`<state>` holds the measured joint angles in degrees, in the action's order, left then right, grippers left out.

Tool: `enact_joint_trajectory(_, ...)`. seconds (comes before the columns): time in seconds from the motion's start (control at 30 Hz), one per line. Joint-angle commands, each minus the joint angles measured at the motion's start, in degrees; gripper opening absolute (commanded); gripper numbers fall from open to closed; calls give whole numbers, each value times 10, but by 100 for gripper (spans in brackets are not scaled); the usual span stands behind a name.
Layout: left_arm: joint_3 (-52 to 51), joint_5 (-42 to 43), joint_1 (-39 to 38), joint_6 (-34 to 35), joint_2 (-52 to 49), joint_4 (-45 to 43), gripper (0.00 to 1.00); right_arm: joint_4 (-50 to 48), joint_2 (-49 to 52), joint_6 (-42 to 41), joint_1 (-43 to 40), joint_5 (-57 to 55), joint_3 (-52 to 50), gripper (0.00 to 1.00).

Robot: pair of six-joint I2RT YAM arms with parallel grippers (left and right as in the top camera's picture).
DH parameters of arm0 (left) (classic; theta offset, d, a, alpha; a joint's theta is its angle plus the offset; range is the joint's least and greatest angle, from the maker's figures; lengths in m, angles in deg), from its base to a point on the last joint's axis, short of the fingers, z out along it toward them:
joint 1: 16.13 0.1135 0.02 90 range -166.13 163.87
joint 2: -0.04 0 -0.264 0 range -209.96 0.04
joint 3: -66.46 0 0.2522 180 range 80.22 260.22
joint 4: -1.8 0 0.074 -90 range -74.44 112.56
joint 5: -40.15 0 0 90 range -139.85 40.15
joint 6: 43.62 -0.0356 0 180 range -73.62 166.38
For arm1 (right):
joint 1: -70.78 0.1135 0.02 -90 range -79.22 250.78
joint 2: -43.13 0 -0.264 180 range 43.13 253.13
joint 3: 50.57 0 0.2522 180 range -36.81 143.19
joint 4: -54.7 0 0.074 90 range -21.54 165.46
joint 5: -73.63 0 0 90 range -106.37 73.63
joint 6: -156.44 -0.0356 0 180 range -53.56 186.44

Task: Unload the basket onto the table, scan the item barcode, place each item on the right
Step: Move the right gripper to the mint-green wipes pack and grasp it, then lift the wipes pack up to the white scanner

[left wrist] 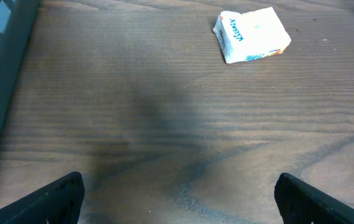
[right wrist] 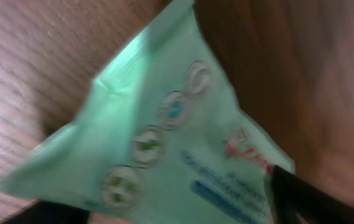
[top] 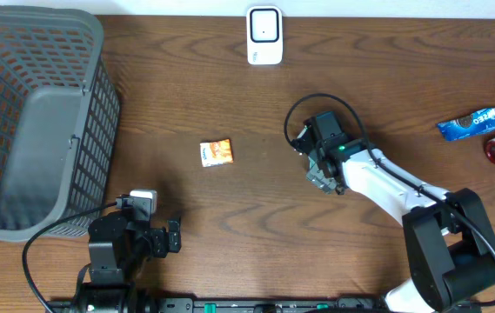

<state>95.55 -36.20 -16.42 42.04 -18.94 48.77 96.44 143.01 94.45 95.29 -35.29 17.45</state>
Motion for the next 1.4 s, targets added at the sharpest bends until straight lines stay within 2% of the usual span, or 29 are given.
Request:
enact_joint_trajectory(0.0,-1,7,0,1,0,0,98,2,12,-47,10,12,-9,55)
enact_joint_trajectory(0.07,-1,7,0,1,0,0,98,3,12,-47,10,10,-9,43)
enact_joint_trajectory(0.2,-1,7,0,1,0,0,98,3,12,-48,12,-10,-9,41)
enact_joint_trajectory(0.23,-1,7,0,1,0,0,98,2,12,-49,12,-11,-9,46)
enact_joint_trajectory(0.27,-1,7,0,1,0,0,98,2,12,-49,12,-11,-9,57)
enact_joint_trajectory(0.37,-1,7,0,1,0,0,98,3,12,-52,12,-11,-9,58)
enact_joint_trajectory(0.4,-1,7,0,1,0,0,98,4,12,-55,12,-12,-9,55)
enact_joint_trajectory(0.53,-1,7,0,1,0,0,98,17,12,-58,12,-8,-9,31)
enact_joint_trajectory(0.57,-1,7,0,1,0,0,98,20,12,-58,13,-3,-9,15)
enact_joint_trajectory(0.6,-1,7,0,1,0,0,98,22,12,-58,15,2,-9,5)
enact_joint_trajectory(0.63,-1,7,0,1,0,0,98,24,12,-59,17,7,-9,1)
enact_joint_trajectory(0.83,-1,7,0,1,0,0,98,62,9,-154,38,31,15,1)
enact_joint_trajectory(0.93,-1,7,0,1,0,0,98,122,7,-163,40,160,73,1)
enact_joint_trajectory(1.07,-1,7,0,1,0,0,98,209,7,-162,21,434,163,1)
enact_joint_trajectory(1.17,-1,7,0,1,0,0,98,216,7,-131,-7,626,186,1)
enact_joint_trajectory(1.23,-1,7,0,1,0,0,98,217,9,-76,-32,743,179,1)
enact_joint_trajectory(1.37,-1,7,0,1,0,0,98,215,10,18,-63,820,155,1)
